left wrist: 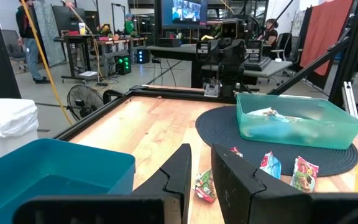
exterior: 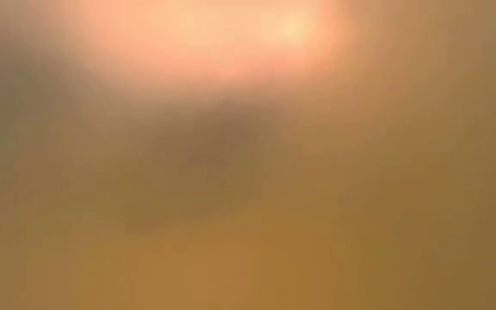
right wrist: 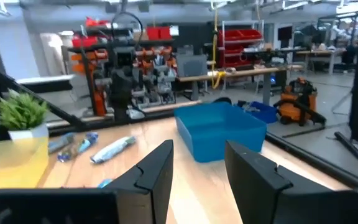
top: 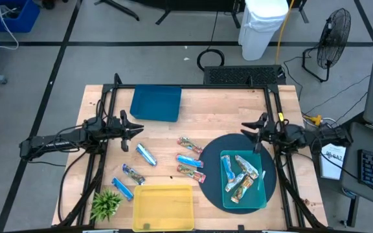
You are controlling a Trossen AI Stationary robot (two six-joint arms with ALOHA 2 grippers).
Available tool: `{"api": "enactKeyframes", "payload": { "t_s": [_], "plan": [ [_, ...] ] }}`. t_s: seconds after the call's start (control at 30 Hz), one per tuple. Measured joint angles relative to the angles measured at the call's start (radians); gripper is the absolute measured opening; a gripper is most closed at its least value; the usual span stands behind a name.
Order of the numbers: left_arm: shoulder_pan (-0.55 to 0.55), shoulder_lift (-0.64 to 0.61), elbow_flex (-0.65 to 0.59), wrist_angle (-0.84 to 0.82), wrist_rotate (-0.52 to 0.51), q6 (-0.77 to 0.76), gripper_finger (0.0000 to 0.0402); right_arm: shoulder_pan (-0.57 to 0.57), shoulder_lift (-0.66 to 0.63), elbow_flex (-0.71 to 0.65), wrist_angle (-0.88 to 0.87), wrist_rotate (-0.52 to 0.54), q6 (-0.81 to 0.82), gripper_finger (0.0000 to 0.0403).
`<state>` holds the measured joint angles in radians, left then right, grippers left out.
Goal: Pick and place Granola Bars by type
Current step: Put the top red granola bar into the blue bin
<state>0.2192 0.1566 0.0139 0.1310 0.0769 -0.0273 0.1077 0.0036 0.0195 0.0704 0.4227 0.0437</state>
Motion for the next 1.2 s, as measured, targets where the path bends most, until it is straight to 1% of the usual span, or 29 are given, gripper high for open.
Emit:
{"api": "enactKeyframes", "payload": {
  "t_s": [0.2,0.3,0.43,0.5,0.63,0.87,1.03,1.2],
  "plan": [
    [0.000,0.000,0.000,0.000,0.000,0.000,0.0070,-0.141,0.010,0.000,0.015,-0.216,0.004,0.0134],
    [0.000,0.000,0.000,0.000,0.000,0.000,0.0070,-0.214,0.011,-0.001,-0.017,-0.338,0.017,0.0134],
    [0.000,0.000,0.000,0.000,0.000,0.000,0.0070,-0.309,0.018,-0.002,-0.044,-0.427,0.048,0.0134],
    [0.000,0.000,0.000,0.000,0.000,0.000,0.0070,-0.343,0.027,-0.002,-0.045,-0.444,0.053,0.0134],
    [0.000,0.000,0.000,0.000,0.000,0.000,0.0070,-0.370,0.029,-0.003,-0.042,-0.446,0.019,0.0134],
    [0.000,0.000,0.000,0.000,0.000,0.000,0.0070,-0.376,0.029,-0.004,-0.038,-0.437,0.013,0.0134],
    [0.000,0.000,0.000,0.000,0.000,0.000,0.0070,-0.375,0.029,-0.004,-0.041,-0.433,0.066,0.0134],
    [0.000,0.000,0.000,0.000,0.000,0.000,0.0070,-0.375,0.029,-0.004,-0.036,-0.425,0.074,0.0135]
  ]
}}
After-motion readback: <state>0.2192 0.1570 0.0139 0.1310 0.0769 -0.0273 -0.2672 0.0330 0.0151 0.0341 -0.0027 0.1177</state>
